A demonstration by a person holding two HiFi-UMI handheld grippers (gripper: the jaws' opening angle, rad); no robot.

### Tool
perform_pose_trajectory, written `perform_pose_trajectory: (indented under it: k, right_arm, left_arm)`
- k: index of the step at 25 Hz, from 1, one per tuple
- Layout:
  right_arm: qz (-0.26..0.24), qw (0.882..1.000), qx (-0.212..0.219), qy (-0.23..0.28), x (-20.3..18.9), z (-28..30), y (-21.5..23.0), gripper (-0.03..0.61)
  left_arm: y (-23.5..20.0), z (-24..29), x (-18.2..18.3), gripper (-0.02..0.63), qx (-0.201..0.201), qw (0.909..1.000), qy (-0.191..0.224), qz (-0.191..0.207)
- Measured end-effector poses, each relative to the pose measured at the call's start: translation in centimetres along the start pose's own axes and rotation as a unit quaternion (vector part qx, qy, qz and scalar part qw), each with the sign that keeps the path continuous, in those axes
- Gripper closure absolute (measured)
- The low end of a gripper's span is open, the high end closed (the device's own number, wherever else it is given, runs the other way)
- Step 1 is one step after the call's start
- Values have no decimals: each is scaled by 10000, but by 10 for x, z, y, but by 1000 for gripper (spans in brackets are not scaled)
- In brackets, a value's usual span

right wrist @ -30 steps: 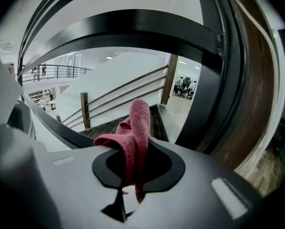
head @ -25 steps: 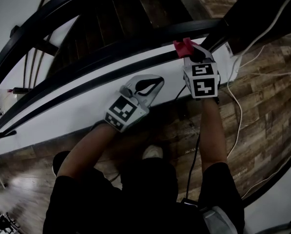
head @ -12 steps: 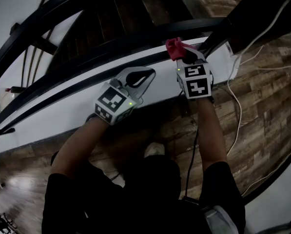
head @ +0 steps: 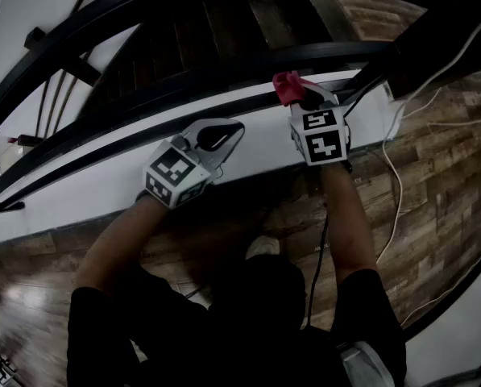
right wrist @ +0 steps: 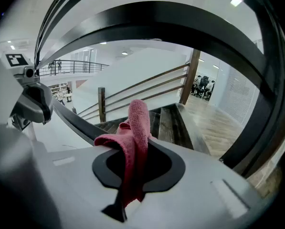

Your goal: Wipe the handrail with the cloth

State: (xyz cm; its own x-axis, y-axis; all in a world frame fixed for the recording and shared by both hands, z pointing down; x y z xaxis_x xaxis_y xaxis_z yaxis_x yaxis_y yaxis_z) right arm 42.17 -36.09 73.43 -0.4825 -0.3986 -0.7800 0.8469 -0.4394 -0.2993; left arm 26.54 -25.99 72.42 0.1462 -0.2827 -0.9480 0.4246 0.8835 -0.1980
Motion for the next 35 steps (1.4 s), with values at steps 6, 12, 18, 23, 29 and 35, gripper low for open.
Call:
perform_pose_trajectory:
  k: [6, 12, 18, 23, 29, 35]
  right_arm:
    - [-91, 9997, 225, 28, 9, -1, -24, 537]
    - [-429, 9982, 410, 58, 15, -3, -49, 537]
    - [-688, 9955, 648, 108, 25, -7, -83, 537]
    - [-609, 9939, 914, 92, 34, -6, -102, 537]
    - [-881, 9898, 1110, 143, 45, -10, -136, 537]
    - [-1179, 9849, 1260, 159, 54, -10, -164, 537]
  left_arm:
    - [-3, -20, -14, 615, 65, 9996, -244, 92]
    - [7, -26, -23, 615, -164, 9966, -646, 484]
    - [10, -47, -32, 615, -177, 9948, -766, 650]
    - [7, -66, -40, 615, -90, 9938, -849, 709]
    - [1, -92, -45, 615, 48, 9938, -852, 708]
    - [-3, -121, -54, 615, 99, 9919, -992, 788]
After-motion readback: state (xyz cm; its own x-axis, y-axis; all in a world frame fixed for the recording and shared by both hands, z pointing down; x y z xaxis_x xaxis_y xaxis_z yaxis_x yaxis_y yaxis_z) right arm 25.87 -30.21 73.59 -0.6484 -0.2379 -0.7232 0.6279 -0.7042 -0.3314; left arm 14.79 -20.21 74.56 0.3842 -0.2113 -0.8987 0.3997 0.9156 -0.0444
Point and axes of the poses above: the fingertips, and each gripper's own axes: z forward along the fingers, y to its right, x out of its top, the point moved 6 cm from there along -z, backward along the fingers, and after that the axes turned 12 degrees about -x, right-handed, at the moved point
